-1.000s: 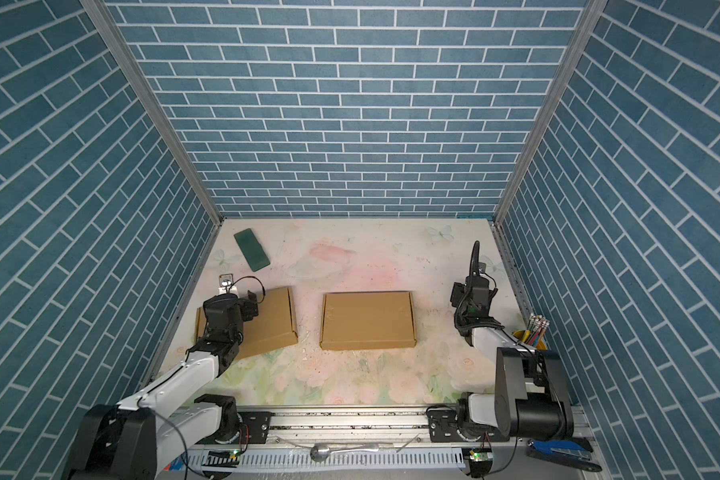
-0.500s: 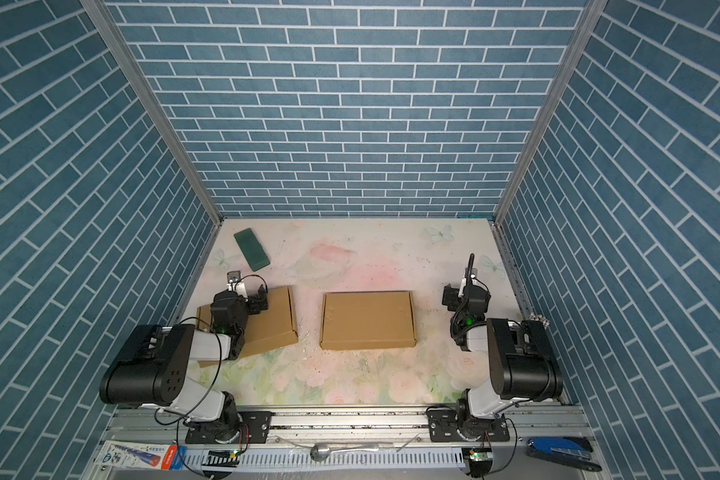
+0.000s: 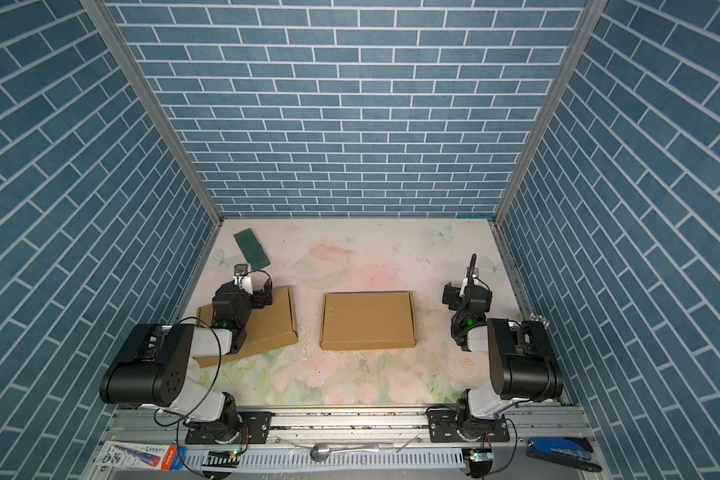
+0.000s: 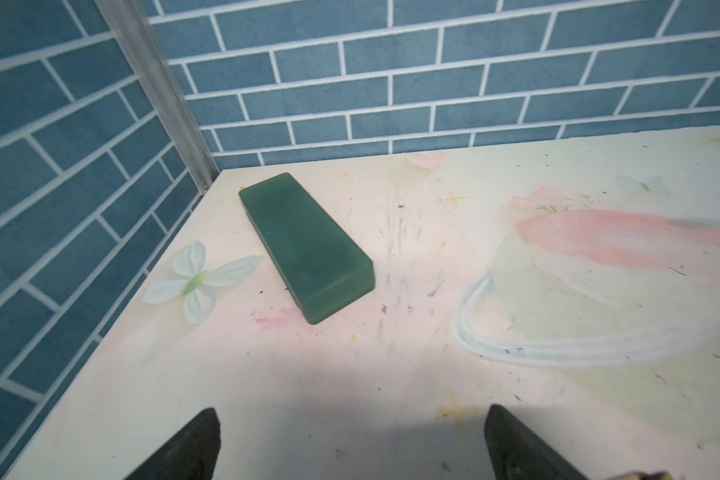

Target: Fold the paper box

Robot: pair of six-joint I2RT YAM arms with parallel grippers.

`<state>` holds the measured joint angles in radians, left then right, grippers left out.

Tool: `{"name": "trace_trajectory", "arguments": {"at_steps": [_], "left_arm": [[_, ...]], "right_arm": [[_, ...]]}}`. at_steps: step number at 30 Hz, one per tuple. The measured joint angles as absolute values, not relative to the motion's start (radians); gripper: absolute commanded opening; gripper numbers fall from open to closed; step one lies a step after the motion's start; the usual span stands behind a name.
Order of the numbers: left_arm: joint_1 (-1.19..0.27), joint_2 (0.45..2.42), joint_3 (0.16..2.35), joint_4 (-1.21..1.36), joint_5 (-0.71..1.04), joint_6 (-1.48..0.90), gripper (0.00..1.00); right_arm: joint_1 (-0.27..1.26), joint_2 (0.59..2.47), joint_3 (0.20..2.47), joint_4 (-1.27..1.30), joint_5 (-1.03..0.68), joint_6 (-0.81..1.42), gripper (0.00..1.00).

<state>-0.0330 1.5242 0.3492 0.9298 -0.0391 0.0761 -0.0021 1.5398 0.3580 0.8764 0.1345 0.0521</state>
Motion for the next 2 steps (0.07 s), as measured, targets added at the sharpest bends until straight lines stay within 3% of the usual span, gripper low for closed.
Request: {"name": "trace_trajectory", "arguments": {"at_steps": [2], "left_arm": [[-0.042,1.524,0.351,0.923,-0.038,0.083,1.0]], "right_arm": [[-0.003,1.54,0.358,0.876,0.134,0.052,0.99]]}}
